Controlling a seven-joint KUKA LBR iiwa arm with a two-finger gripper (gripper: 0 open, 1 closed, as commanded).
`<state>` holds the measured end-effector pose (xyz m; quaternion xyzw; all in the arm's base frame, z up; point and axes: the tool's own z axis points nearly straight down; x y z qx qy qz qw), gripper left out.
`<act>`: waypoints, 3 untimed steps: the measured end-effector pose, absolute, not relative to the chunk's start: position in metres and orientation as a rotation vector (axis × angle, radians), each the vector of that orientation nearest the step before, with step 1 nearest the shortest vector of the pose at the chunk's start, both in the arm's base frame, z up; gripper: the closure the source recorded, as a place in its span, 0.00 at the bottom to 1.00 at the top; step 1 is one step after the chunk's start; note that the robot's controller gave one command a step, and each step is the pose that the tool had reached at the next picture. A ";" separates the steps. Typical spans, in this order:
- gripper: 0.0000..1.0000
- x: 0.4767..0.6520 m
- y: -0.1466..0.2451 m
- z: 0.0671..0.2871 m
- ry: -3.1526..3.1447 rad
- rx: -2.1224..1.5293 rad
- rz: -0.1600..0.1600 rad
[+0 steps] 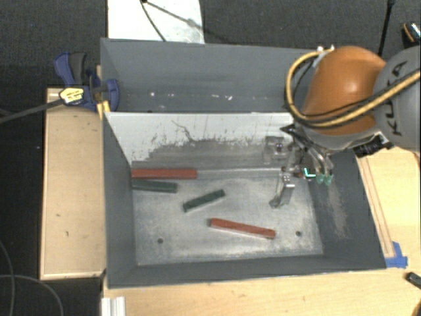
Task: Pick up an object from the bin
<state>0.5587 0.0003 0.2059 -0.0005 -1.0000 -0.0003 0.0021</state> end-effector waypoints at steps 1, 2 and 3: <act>0.00 0.505 0.038 0.067 -3.114 0.361 -0.003; 1.00 0.507 0.037 0.070 -3.122 0.358 -0.001; 1.00 0.535 0.011 0.245 -3.118 0.470 0.003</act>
Offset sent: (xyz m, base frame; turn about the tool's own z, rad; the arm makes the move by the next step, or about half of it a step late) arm -0.0519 0.0366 -0.1359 -0.2314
